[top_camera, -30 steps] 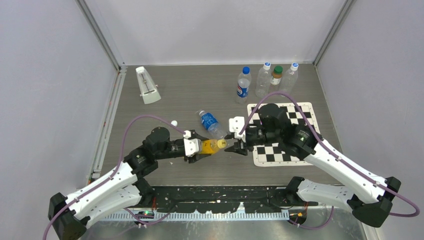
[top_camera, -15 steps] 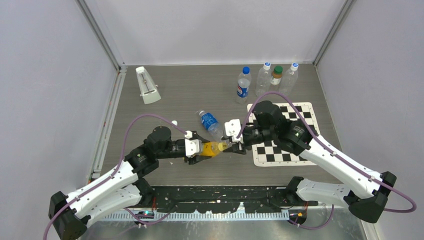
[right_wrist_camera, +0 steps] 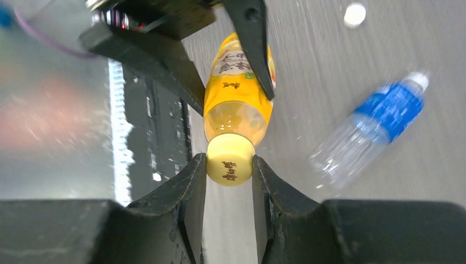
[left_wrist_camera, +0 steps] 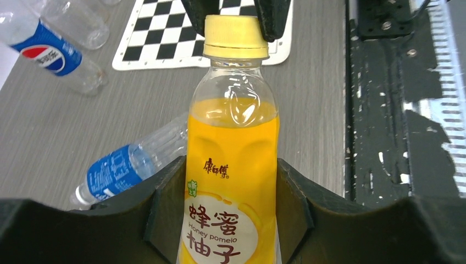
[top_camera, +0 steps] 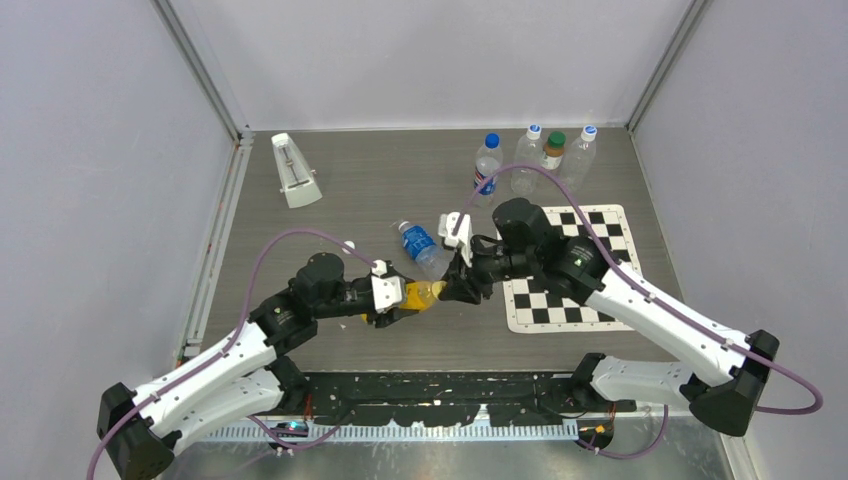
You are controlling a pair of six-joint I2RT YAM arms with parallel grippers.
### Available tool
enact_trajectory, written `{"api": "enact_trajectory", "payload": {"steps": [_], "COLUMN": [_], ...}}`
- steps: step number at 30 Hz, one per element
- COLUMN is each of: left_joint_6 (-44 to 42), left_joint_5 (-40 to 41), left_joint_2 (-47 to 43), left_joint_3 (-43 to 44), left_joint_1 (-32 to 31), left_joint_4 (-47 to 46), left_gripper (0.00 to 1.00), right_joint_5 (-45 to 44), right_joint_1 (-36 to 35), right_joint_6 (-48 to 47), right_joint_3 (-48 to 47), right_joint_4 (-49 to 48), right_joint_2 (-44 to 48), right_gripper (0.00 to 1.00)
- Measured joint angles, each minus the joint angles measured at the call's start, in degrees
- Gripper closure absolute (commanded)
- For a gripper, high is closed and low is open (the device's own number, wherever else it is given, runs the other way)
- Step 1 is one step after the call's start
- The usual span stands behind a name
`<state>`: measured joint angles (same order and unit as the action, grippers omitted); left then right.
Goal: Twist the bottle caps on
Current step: Screw the bottle cap onto the plastic bottle, then place the plastic bottle at the center of the board.
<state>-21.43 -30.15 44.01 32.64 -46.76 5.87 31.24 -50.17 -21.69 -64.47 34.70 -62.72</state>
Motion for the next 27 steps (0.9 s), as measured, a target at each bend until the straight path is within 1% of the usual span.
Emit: {"api": "enact_trajectory", "payload": {"steps": [1,4,8,11,13,14,15,16,17,19,20,21,23,27], "left_joint_6": [-0.1,-0.5,-1.3,-1.6,-1.7,-1.8,-1.8,-1.8,-1.7,-1.5,-1.4,-1.3,-0.7,2.1], "left_joint_5": [0.9,3.7,7.1,8.9,10.1,10.6,11.2,11.8,12.2,13.5,14.1,14.8,16.0,18.5], "left_joint_2": [0.0,-0.1,-0.7,-0.9,-1.1,-1.2,-1.4,-1.7,-1.9,-2.1,-2.2,-2.2,-2.3,-2.1], "left_joint_3": [0.0,-0.6,-2.2,-3.0,-3.0,-3.0,-3.0,-3.0,-3.0,-3.0,-3.0,-3.0,-3.0,-3.0], "left_joint_1": [0.0,0.0,0.1,0.0,0.0,0.0,0.0,0.0,0.0,0.0,0.0,0.0,-0.3,-0.5], "left_joint_4": [0.5,1.5,1.9,2.2,2.1,2.0,1.7,1.4,1.0,0.1,-0.3,-1.0,-3.5,-5.8], "left_gripper": [1.0,1.0,1.0,1.0,1.0,1.0,1.0,1.0,1.0,1.0,1.0,1.0,1.0,1.0], "right_joint_5": [-1.8,-5.5,-10.4,-13.8,-15.7,-16.8,-18.0,-19.2,-20.0,-21.7,-22.4,-23.1,-24.5,-26.3], "right_joint_1": [0.0,0.1,0.2,0.2,0.2,0.2,0.2,0.2,0.2,0.2,0.2,0.2,0.3,0.5], "right_joint_6": [6.2,20.3,38.8,49.3,54.2,56.5,58.8,60.7,62.0,64.4,65.4,66.4,65.7,61.2], "right_joint_3": [0.0,0.8,5.9,8.8,9.7,9.9,10.0,10.0,10.0,9.9,9.9,9.7,9.7,9.6], "right_joint_4": [-0.7,-3.1,-9.7,-13.2,-14.4,-15.0,-15.3,-15.6,-15.9,-16.5,-16.8,-16.8,-16.4,-16.9], "right_joint_2": [-0.8,-2.4,-2.1,-1.9,-1.7,-1.5,-1.3,-1.1,-1.0,-0.7,-0.7,-0.8,-0.9,-0.2], "right_gripper": [0.94,0.96,0.96,0.96,0.95,0.93,0.89,0.77,0.7,0.37,0.3,0.2,0.15,0.14]}}
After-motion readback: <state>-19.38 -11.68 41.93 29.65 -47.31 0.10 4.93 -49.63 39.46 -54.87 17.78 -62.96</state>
